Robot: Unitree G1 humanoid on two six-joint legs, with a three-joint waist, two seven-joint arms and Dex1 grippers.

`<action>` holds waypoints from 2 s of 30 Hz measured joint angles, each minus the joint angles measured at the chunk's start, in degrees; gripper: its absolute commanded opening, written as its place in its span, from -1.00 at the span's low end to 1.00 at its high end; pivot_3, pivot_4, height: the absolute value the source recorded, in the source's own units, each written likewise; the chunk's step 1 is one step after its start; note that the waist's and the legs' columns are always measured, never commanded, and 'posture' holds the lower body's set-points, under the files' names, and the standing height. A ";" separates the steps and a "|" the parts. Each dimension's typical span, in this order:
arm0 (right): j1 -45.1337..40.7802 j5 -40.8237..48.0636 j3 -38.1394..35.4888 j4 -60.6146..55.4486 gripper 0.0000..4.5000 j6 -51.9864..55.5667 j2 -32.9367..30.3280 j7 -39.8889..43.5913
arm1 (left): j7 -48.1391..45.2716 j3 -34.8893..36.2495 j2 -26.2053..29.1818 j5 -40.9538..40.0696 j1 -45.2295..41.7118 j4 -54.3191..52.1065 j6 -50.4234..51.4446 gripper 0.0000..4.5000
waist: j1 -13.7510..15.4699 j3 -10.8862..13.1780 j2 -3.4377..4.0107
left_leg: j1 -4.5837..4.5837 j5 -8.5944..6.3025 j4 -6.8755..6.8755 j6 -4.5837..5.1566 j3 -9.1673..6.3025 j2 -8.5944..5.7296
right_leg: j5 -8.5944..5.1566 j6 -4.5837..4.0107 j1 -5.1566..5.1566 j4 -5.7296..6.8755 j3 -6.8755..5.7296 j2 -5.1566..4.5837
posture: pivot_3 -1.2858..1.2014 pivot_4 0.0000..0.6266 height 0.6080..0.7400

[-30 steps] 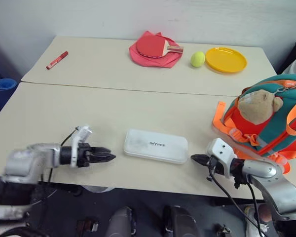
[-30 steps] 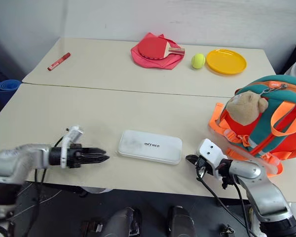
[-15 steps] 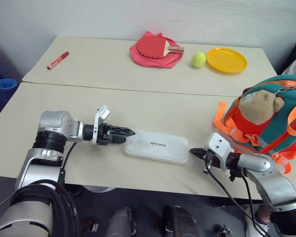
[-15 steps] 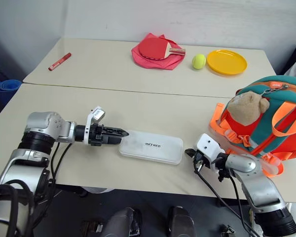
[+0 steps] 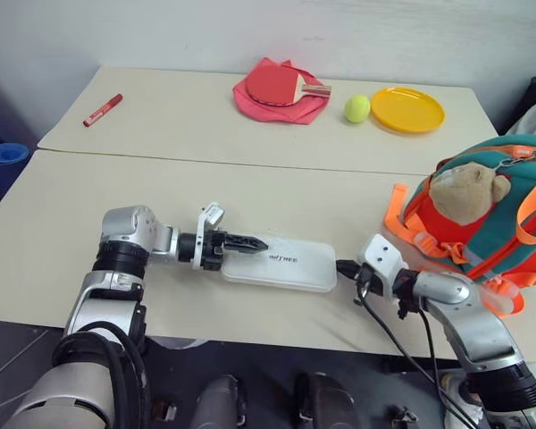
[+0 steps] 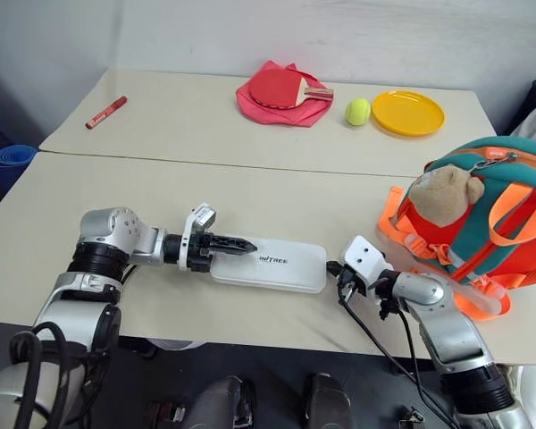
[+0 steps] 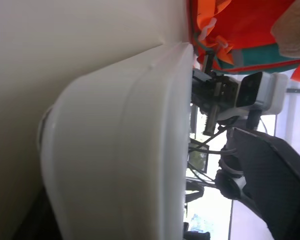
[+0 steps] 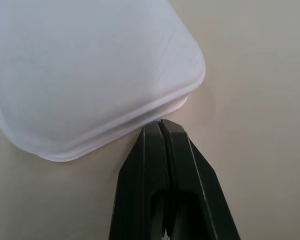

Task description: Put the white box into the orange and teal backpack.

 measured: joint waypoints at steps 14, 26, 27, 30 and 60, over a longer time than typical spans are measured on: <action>37.99 21.42 -29.19 -21.62 -0.45 4.50 9.91 -4.14 | -5.08 -0.09 4.24 -6.73 16.11 -29.01 -19.49 -0.45 | 0.54 0.02 0.04 | 0.02 -0.20 -0.45 -0.45 0.00 0.02 | 0.00 0.00 -0.06 -0.43 0.12 0.01 | 0.03 -0.52 1.00; 44.11 26.11 -50.21 -14.38 0.99 -9.67 11.65 -6.32 | -23.62 -1.42 7.41 2.12 20.93 -30.90 -60.61 -0.45 | 0.02 0.00 0.12 | 0.14 -0.34 -0.50 -0.22 0.22 0.00 | 0.00 -0.03 -0.12 -0.46 0.34 -0.03 | 0.03 -0.52 1.00; 42.20 26.78 -50.74 -12.95 0.99 -9.43 8.88 -5.70 | -24.10 -1.60 7.40 2.30 20.44 -30.31 -61.19 -0.45 | -0.03 0.01 0.12 | 0.13 -0.34 -0.49 -0.15 0.25 0.00 | 0.01 -0.02 -0.12 -0.46 0.36 -0.04 | 0.03 -0.52 1.00; 33.71 26.95 -49.45 -6.85 0.99 -8.60 -0.28 -2.69 | -25.39 -1.98 7.73 2.68 19.41 -28.42 -62.53 -0.45 | -0.03 0.01 0.12 | 0.15 -0.16 -0.51 0.13 0.23 0.04 | 0.00 -0.03 -0.12 -0.45 0.30 0.02 | 0.03 -0.52 1.00; -5.75 43.61 -6.57 -23.78 -1.00 17.03 3.32 -5.71 | -17.92 13.74 14.37 -2.61 17.32 -13.35 -54.34 -0.45 | -1.34 0.09 0.09 | -0.29 -0.04 -0.25 0.00 0.04 0.17 | -0.02 -0.06 -0.31 -0.18 -0.02 0.14 | 0.03 -0.52 1.00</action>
